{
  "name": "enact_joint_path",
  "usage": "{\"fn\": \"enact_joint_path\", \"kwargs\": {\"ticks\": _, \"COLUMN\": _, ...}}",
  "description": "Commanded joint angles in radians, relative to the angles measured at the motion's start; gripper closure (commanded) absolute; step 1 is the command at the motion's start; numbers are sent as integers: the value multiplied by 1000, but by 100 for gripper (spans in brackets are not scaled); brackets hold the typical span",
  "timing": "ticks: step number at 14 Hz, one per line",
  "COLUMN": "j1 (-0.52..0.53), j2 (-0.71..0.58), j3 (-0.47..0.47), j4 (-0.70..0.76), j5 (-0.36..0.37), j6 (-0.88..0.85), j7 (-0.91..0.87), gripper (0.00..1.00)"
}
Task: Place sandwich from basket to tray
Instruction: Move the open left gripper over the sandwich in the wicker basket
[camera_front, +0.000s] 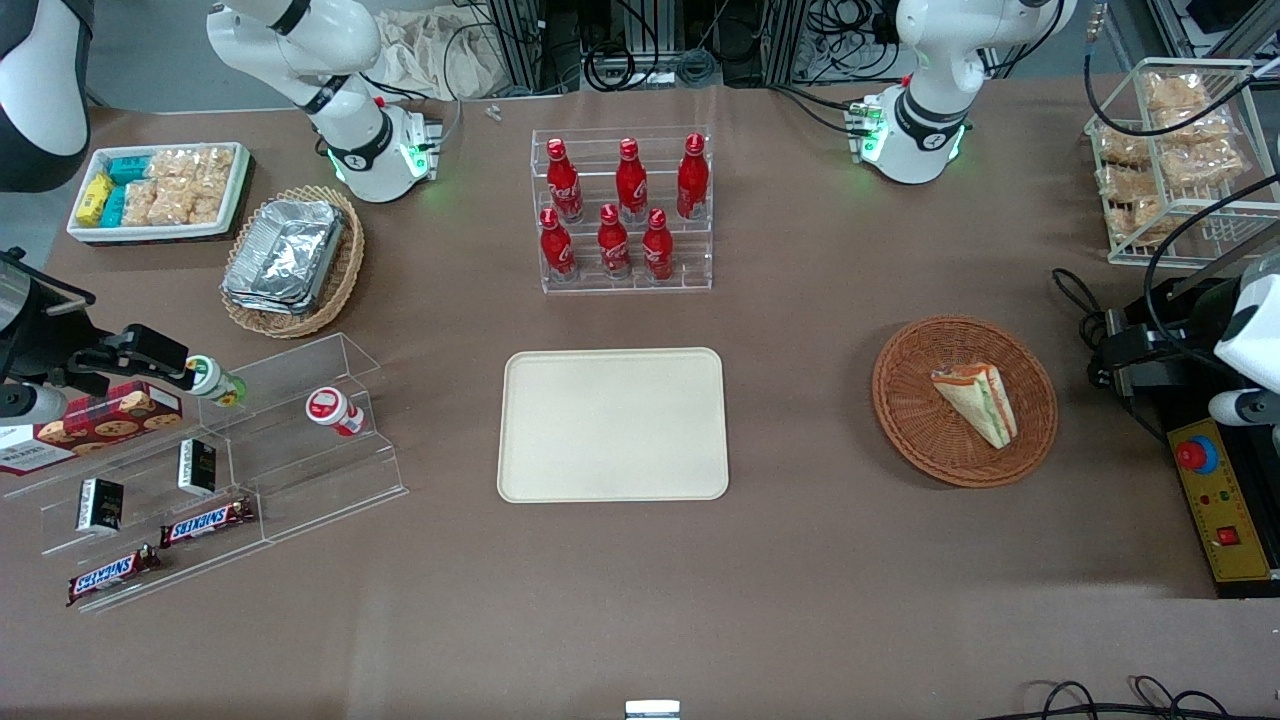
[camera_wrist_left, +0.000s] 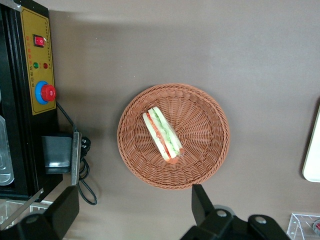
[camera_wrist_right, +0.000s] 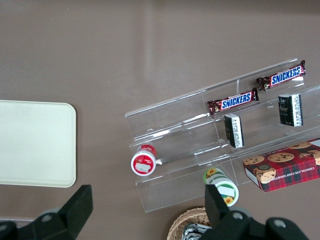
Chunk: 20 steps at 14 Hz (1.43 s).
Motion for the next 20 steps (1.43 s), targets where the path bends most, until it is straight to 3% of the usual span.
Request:
{"fn": "enact_joint_path", "kwargs": {"ticks": 1, "j1": -13, "j2": -13, "j3": 18, "j4": -1, "j5": -15, "j6": 4, "j7": 10, "gripper": 0}}
{"fn": "enact_joint_path", "kwargs": {"ticks": 5, "j1": -13, "j2": -10, "j3": 18, "j4": -16, "j5": -21, "j6": -12, "j7": -8, "gripper": 0}}
{"fn": "enact_joint_path", "kwargs": {"ticks": 9, "j1": -13, "j2": -163, "j3": 18, "j4": -286, "j5": -24, "j6": 129, "j7": -43, "gripper": 0}}
{"fn": "enact_joint_path", "kwargs": {"ticks": 11, "j1": -13, "j2": -243, "j3": 18, "j4": -439, "j5": -62, "j6": 227, "j7": -91, "gripper": 0}}
{"fn": "enact_joint_path", "kwargs": {"ticks": 17, "j1": -10, "j2": -323, "j3": 18, "j4": -775, "j5": -67, "j6": 494, "j7": -140, "gripper": 0}}
{"fn": "enact_joint_path", "kwargs": {"ticks": 20, "j1": -13, "j2": -279, "j3": 18, "j4": -819, "j5": -68, "j6": 580, "j7": -218, "gripper": 0}}
